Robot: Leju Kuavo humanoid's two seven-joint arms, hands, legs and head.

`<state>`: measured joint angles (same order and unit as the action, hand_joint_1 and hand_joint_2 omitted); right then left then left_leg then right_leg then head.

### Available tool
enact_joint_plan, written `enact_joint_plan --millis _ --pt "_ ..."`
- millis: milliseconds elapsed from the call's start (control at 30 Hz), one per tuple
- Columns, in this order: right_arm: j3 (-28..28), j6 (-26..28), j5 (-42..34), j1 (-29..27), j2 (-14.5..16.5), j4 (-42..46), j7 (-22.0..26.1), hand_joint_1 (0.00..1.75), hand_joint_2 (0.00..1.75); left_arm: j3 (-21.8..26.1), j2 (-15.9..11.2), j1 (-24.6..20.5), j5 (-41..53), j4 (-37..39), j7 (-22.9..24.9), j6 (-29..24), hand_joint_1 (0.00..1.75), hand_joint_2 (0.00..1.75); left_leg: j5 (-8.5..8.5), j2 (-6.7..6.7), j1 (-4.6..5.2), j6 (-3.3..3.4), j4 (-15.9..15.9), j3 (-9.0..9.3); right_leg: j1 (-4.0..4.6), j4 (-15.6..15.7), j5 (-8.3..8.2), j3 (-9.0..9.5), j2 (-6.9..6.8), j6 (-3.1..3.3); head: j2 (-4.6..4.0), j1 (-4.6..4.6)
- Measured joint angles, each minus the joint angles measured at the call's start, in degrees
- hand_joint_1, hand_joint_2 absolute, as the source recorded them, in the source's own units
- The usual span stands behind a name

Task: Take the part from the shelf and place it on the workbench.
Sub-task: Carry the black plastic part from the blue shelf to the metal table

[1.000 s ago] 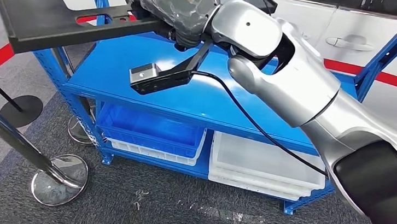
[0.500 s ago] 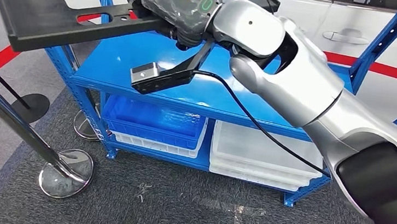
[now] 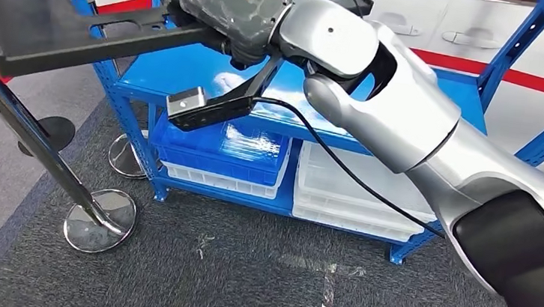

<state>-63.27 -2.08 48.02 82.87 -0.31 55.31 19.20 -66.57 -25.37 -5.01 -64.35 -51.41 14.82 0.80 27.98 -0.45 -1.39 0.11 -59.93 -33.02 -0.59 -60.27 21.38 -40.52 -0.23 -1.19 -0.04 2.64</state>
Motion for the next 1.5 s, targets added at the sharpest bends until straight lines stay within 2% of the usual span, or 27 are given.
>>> enact_joint_plan --millis 67,133,200,267,333,367,433,500,533,633,667,700,767,833,900,967,1000,1067,1133,1167,1200,1233,1300,1367,1400,1433,1500 --pt "0.0 -0.1 0.0 0.0 0.0 -0.1 0.0 1.75 1.75 0.0 -0.1 0.0 0.0 0.0 0.0 0.1 0.00 1.75 -1.33 0.17 -0.05 0.99 0.2 -1.33 -0.11 -4.7 5.06 -1.59 0.11 -0.34 0.00 -0.07" --pt "0.0 -0.2 0.0 0.0 0.0 -0.2 0.0 1.75 1.75 0.0 -0.2 0.0 0.0 0.0 -0.1 0.2 0.00 1.75 -2.57 0.18 0.11 1.39 0.1 -2.92 -0.08 -12.0 9.95 -3.15 0.12 -0.46 0.00 -0.09" --pt "-0.1 -0.2 0.0 -0.1 0.0 -0.3 0.0 1.75 1.75 0.0 -0.2 0.0 0.0 0.0 -0.1 0.3 0.00 1.75 -3.77 0.15 0.33 1.40 0.1 -4.48 0.02 -15.5 9.97 -2.58 0.12 -0.27 0.00 -0.09" --pt "-0.2 -0.2 0.0 -0.1 0.0 -0.4 0.0 1.75 1.75 0.0 -0.2 0.0 0.0 0.0 -0.2 0.5 0.00 1.75 -4.94 0.10 0.55 1.29 0.1 -5.87 0.36 -11.9 7.09 1.58 0.15 0.50 0.00 -0.08" --pt "-0.3 -0.2 0.0 0.0 0.2 -0.5 0.0 1.75 1.75 0.0 -0.2 0.0 0.0 0.0 -0.3 0.8 0.00 1.75 -5.95 0.09 0.67 0.96 0.1 -6.76 0.93 -3.9 6.89 7.47 0.15 1.56 0.01 -0.03" --pt "-0.3 -0.2 0.0 0.1 0.4 -0.5 0.0 1.75 1.75 0.0 -0.2 0.0 0.1 0.0 -0.3 0.9 0.00 1.75 -6.48 0.11 0.59 0.68 0.2 -6.91 1.22 -0.9 7.30 9.40 0.15 1.86 0.01 -0.05" --pt "-0.3 -0.1 0.0 0.3 0.5 -0.6 0.1 1.75 1.75 0.0 -0.3 0.0 0.1 0.1 -0.5 1.2 0.00 1.75 -7.63 0.15 0.41 -0.04 0.8 -6.95 1.53 1.8 7.37 10.46 0.12 2.05 0.01 -0.23" --pt "-0.4 -0.1 0.0 0.5 0.7 -0.8 0.1 1.75 1.75 0.0 -0.5 0.0 0.1 0.1 -0.6 1.6 0.00 1.75 -7.32 0.12 0.28 -0.70 0.8 -7.34 1.27 2.6 5.95 9.97 -0.07 2.47 0.01 -0.42" --pt "-0.4 -0.1 0.0 0.5 0.8 -0.9 0.2 1.75 1.75 0.0 -0.5 0.0 0.2 0.1 -0.7 1.8 0.00 1.75 -5.74 0.11 0.27 -0.97 -0.3 -7.87 1.05 2.9 5.16 9.57 -0.19 2.83 0.01 -0.34" --pt "-0.7 -0.1 -0.2 0.7 1.2 -1.2 0.2 1.75 1.75 0.0 -0.7 0.0 0.4 0.6 -1.0 2.4 0.00 1.75 2.04 0.14 0.13 -1.80 -9.5 -10.22 0.90 3.0 3.19 7.39 -0.28 3.48 0.00 -0.02" --pt "-0.9 -0.1 -0.2 0.7 1.3 -1.4 0.2 1.75 1.75 0.0 -0.8 0.0 0.5 0.8 -1.1 2.6 0.00 1.75 3.03 0.15 0.06 -2.09 -12.6 -10.56 0.88 2.9 2.57 6.45 -0.27 3.41 0.00 0.02" --pt "-1.0 -0.1 -0.2 0.7 1.4 -1.6 0.2 1.75 1.75 0.0 -0.8 0.0 0.6 1.0 -1.2 2.8 0.00 1.75 2.62 0.15 -0.04 -2.36 -14.3 -10.31 0.83 2.7 1.97 5.47 -0.27 3.31 0.00 0.00" --pt "-1.2 0.0 -0.2 0.7 1.5 -1.8 0.2 1.75 1.75 0.0 -0.8 -0.1 0.7 1.3 -1.3 3.1 0.00 1.75 -0.43 0.17 -0.34 -2.86 -12.5 -7.23 0.60 1.9 0.91 3.38 -0.29 2.87 0.00 0.02" --pt "-1.3 0.1 -0.2 0.7 1.6 -2.0 0.2 1.75 1.75 0.0 -0.9 -0.3 0.8 1.4 -1.4 3.2 0.00 1.75 -0.37 0.03 -0.45 -3.07 -5.7 -2.06 0.53 0.8 0.18 1.50 -0.32 2.23 0.00 0.08" --pt "-1.3 0.1 -0.2 0.8 1.7 -2.2 0.3 1.75 1.75 0.0 -1.0 -0.4 0.8 1.5 -1.4 3.3 0.00 1.75 1.46 -0.13 -0.16 -2.31 -1.2 0.67 0.67 0.2 -0.60 0.51 -0.33 1.59 0.00 0.01" --pt "-1.3 0.2 -0.2 0.8 1.7 -2.4 0.3 1.75 1.75 0.0 -1.1 -0.4 0.9 1.6 -1.5 3.4 0.00 1.75 0.95 -0.08 -0.03 -1.08 -0.6 0.29 0.73 0.4 -1.46 0.09 -0.25 1.00 0.00 -0.16" --pt "-1.3 0.2 -0.2 0.8 1.7 -2.5 0.3 1.75 1.75 0.0 -1.1 -0.4 0.9 1.7 -1.5 3.4 0.00 1.75 0.38 0.01 -0.07 -0.57 -0.6 -0.15 0.62 0.1 -1.06 -0.28 -0.16 0.73 0.00 -0.19" --pt "-1.4 0.2 -0.2 0.8 1.7 -2.7 0.3 1.75 1.75 0.0 -1.1 -0.4 1.1 1.8 -1.5 3.5 0.00 1.75 -0.99 0.23 -0.21 0.43 -0.4 -1.36 0.46 -3.3 2.97 -1.77 0.02 0.19 0.00 -0.26" --pt "-1.4 0.2 -0.3 0.8 1.7 -2.9 0.3 1.75 1.75 0.0 -1.1 -0.4 1.2 2.0 -1.6 3.6 0.00 1.75 -2.35 0.32 -0.22 0.98 -0.3 -2.95 0.37 -10.7 8.71 -3.78 0.10 -0.20 0.00 -0.27" --pt "-1.4 0.2 -0.3 0.8 1.8 -2.9 0.3 1.75 1.75 0.0 -1.1 -0.4 1.2 2.0 -1.7 3.6 0.00 1.75 -3.00 0.32 -0.22 1.04 -0.3 -3.79 0.36 -14.2 10.25 -4.35 0.10 -0.30 0.00 -0.27" --pt "-1.4 0.1 -0.4 0.8 1.8 -3.0 0.3 1.75 1.75 0.0 -1.1 -0.4 1.2 2.1 -1.7 3.6 0.00 1.75 -3.63 0.31 -0.21 0.99 -0.4 -4.63 0.37 -16.2 10.48 -4.22 0.11 -0.31 0.00 -0.27" --pt "-1.4 0.1 -0.4 0.8 1.8 -3.1 0.3 1.75 1.75 0.0 -1.1 -0.3 1.2 2.1 -1.7 3.6 0.00 1.75 -4.26 0.30 -0.21 0.90 -0.4 -5.46 0.38 -16.3 9.56 -3.07 0.11 -0.23 0.00 -0.27" --pt "-1.4 0.1 -0.4 0.8 2.0 -3.2 0.3 1.75 1.75 0.0 -1.1 -0.3 1.2 2.3 -1.7 3.6 0.00 1.75 -5.47 0.25 -0.22 0.62 -0.4 -6.85 0.48 -11.1 7.14 2.15 0.14 0.29 0.00 -0.26" --pt "-1.4 0.2 -0.4 1.0 2.3 -3.2 0.3 1.75 1.75 0.0 -1.1 -0.3 1.2 2.3 -1.8 3.6 0.00 1.75 -6.58 0.22 -0.14 0.07 -0.2 -7.64 0.87 -3.1 7.40 8.14 0.16 0.97 0.01 -0.20" --pt "-1.4 0.2 -0.4 1.1 2.4 -3.2 0.3 1.75 1.75 0.0 -1.1 -0.3 1.2 2.4 -1.8 3.6 0.00 1.75 -7.17 0.24 -0.16 -0.28 0.0 -7.72 1.09 -0.6 7.80 9.72 0.18 1.24 0.01 -0.26" --pt "-1.4 0.2 -0.5 1.2 2.5 -3.3 0.3 1.75 1.75 0.0 -1.1 -0.3 1.2 2.4 -1.8 3.6 0.00 1.75 -7.80 0.26 -0.19 -0.67 0.4 -7.74 1.29 0.8 7.96 10.21 0.18 1.41 0.01 -0.36" --pt "-1.4 0.1 -0.5 1.2 2.6 -3.4 0.2 1.75 1.75 -0.1 -1.1 -0.3 1.2 2.4 -1.8 3.7 0.00 1.75 -8.55 0.21 -0.20 -1.39 1.1 -7.87 1.07 1.7 6.53 9.57 0.07 2.03 0.00 -0.58"
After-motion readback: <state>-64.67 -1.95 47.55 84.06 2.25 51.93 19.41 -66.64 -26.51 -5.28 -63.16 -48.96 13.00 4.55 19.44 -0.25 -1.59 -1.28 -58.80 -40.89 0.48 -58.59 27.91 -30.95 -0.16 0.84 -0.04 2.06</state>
